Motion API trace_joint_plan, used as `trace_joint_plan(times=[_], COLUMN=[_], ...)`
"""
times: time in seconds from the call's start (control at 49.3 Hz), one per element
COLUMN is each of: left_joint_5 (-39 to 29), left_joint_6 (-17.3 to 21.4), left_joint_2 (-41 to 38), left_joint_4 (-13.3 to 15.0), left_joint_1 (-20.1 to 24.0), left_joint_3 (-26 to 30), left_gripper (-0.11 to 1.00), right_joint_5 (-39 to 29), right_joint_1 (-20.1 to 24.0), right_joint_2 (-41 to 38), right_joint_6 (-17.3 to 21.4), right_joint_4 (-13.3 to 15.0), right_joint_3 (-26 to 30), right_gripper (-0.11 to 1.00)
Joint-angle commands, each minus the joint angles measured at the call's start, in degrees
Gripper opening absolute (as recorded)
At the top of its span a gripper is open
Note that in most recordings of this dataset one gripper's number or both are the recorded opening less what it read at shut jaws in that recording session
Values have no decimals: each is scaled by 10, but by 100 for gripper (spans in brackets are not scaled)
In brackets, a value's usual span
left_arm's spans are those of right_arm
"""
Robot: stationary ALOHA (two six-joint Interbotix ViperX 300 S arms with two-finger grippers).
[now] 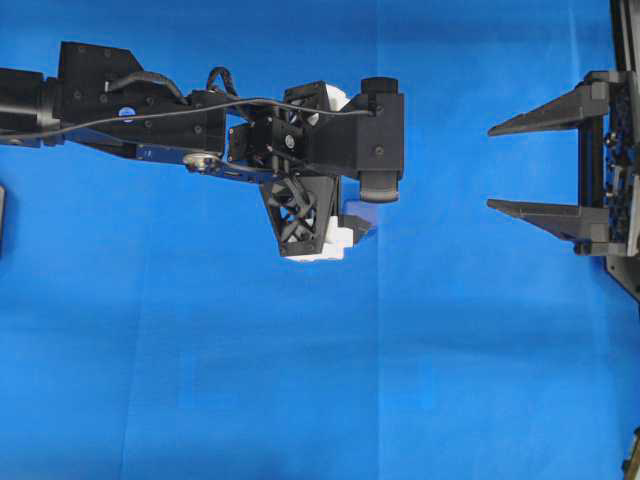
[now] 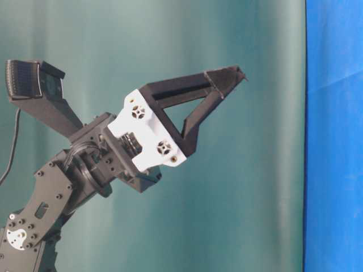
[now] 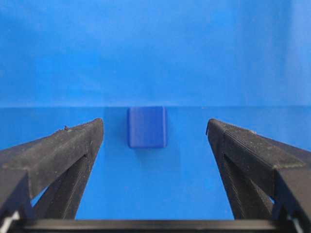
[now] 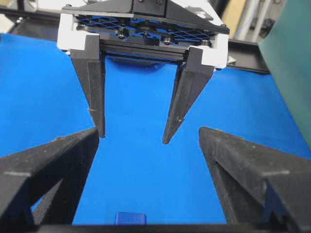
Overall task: Handover the blue block to the right arm after grasping it with the left arm, then place it in the designated position.
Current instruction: 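Move the open left gripper over the blue cube, then lower the left gripper around the blue cube and close it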
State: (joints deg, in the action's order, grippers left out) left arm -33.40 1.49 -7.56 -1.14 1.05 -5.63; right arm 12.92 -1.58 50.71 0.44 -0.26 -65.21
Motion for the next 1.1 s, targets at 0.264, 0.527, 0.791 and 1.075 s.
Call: trace_joint_plan(times=[0.264, 0.527, 0.791, 1.075], left_joint_5=[6, 64, 145, 165], left_joint_6=[1, -2, -5, -11], left_joint_2=[9, 6, -1, -58], left_joint_4=[-1, -1, -1, 0], left_joint_1=[1, 2, 8, 9], left_joint_3=[11, -25, -77, -76], left_gripper=[92, 92, 91, 92], right_joint_5=[3, 3, 5, 4], right_joint_1=[-1, -1, -1, -1], right_joint_2=[-4, -5, -11, -14], right_joint_6=[0, 0, 0, 0], right_joint_4=[-3, -3, -2, -3], right_joint_3=[10, 10, 8, 7], right_gripper=[97, 97, 97, 97])
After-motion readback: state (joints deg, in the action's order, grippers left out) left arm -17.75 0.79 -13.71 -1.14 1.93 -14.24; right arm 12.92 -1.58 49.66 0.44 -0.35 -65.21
